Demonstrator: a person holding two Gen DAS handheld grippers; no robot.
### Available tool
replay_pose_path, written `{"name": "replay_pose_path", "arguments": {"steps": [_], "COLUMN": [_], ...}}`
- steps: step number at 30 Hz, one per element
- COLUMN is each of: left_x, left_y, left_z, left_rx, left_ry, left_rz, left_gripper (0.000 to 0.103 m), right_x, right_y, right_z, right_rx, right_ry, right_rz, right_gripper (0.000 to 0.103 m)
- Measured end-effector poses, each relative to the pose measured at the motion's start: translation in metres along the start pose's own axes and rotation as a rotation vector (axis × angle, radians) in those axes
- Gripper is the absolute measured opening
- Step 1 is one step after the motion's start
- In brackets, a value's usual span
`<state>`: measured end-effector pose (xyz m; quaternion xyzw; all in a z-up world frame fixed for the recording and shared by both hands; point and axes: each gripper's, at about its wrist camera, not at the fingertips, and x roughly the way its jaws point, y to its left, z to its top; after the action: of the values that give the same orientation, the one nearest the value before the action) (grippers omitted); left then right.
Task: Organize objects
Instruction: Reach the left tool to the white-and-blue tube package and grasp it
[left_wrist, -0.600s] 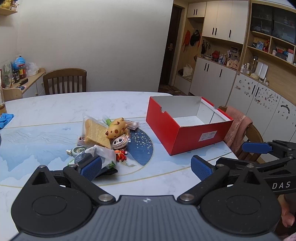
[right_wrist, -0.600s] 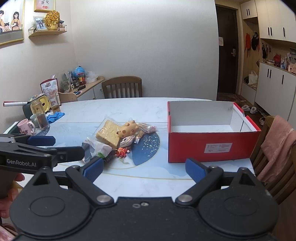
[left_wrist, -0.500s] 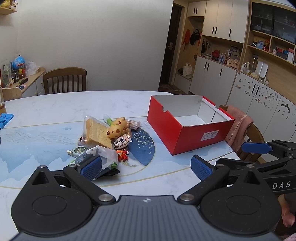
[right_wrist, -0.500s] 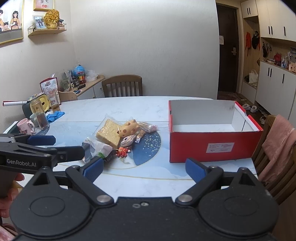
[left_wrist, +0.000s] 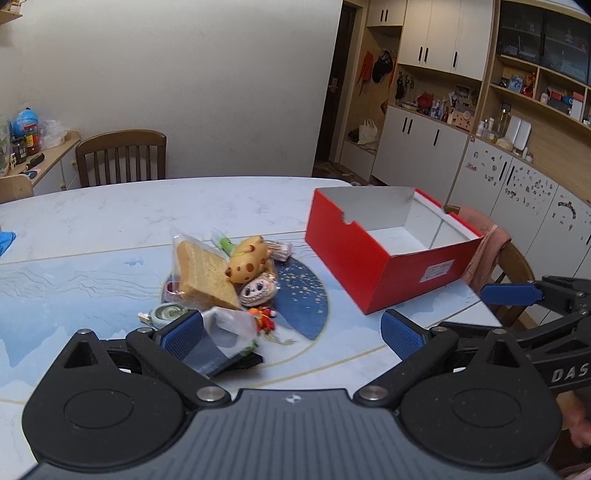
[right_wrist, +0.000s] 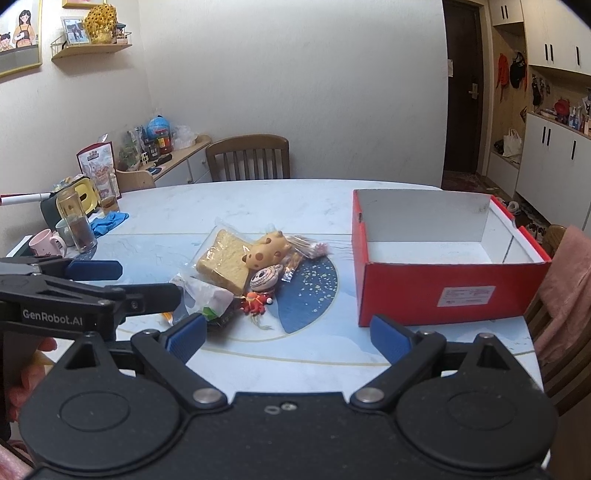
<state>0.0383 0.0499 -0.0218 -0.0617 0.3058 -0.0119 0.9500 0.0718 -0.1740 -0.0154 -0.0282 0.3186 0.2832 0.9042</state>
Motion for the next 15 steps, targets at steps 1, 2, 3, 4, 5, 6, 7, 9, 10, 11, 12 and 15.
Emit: {"name": "replay_pose_path", "arguments": {"steps": [1, 2, 3, 4, 5, 6, 7, 9, 10, 11, 12, 15], "left_x": [0.003, 0.006, 0.01, 0.015, 0.019, 0.024, 0.028, 0.039, 0.044, 0.049, 0.054, 0.067], "left_y": [0.004, 0.008, 0.012, 0.016, 0.02, 0.023, 0.026, 0.032, 0.034, 0.037, 0.039, 0.047], "left_z": [0.0, 0.0, 0.0, 0.0, -0.002, -0.003, -0.005, -0.01, -0.013, -0.015, -0.016, -0.02], "left_rx": [0.009, 0.022, 0.038, 0.056, 0.076, 0.098, 0.122, 0.173, 0.195, 0.214, 0.233, 0.284], "left_ry": [-0.003, -0.007, -0.01, -0.009, -0.003, 0.003, 0.007, 0.022, 0.032, 0.041, 0.047, 0.056], "left_rz": [0.007, 0.014, 0.02, 0.03, 0.039, 0.045, 0.049, 0.053, 0.054, 0.052, 0.05, 0.055], "left_gripper": [0.103, 0.103, 0.103, 0.103, 0.103, 0.103, 0.103, 0.103, 0.103, 0.103, 0.103, 0.103], "right_x": [0.003, 0.008, 0.012, 0.017, 0.022, 0.027, 0.031, 0.04, 0.044, 0.049, 0.054, 0.069], "right_y": [0.0, 0.0, -0.001, -0.001, -0.002, -0.002, -0.003, -0.004, -0.004, -0.005, -0.006, -0.006], "right_z": [0.001, 0.003, 0.004, 0.006, 0.007, 0.008, 0.01, 0.012, 0.013, 0.015, 0.017, 0.02], "right_rx": [0.003, 0.007, 0.013, 0.019, 0.025, 0.032, 0.039, 0.049, 0.055, 0.061, 0.068, 0.069], "right_ry": [0.004, 0.011, 0.019, 0.026, 0.037, 0.047, 0.054, 0.066, 0.073, 0.08, 0.09, 0.119], "right_rz": [0.001, 0.001, 0.001, 0.001, 0.002, 0.001, 0.0, -0.007, -0.01, -0.01, -0.01, -0.011], "right_gripper": [0.095, 0.095, 0.095, 0.095, 0.095, 0.095, 0.095, 0.095, 0.095, 0.095, 0.095, 0.095]}}
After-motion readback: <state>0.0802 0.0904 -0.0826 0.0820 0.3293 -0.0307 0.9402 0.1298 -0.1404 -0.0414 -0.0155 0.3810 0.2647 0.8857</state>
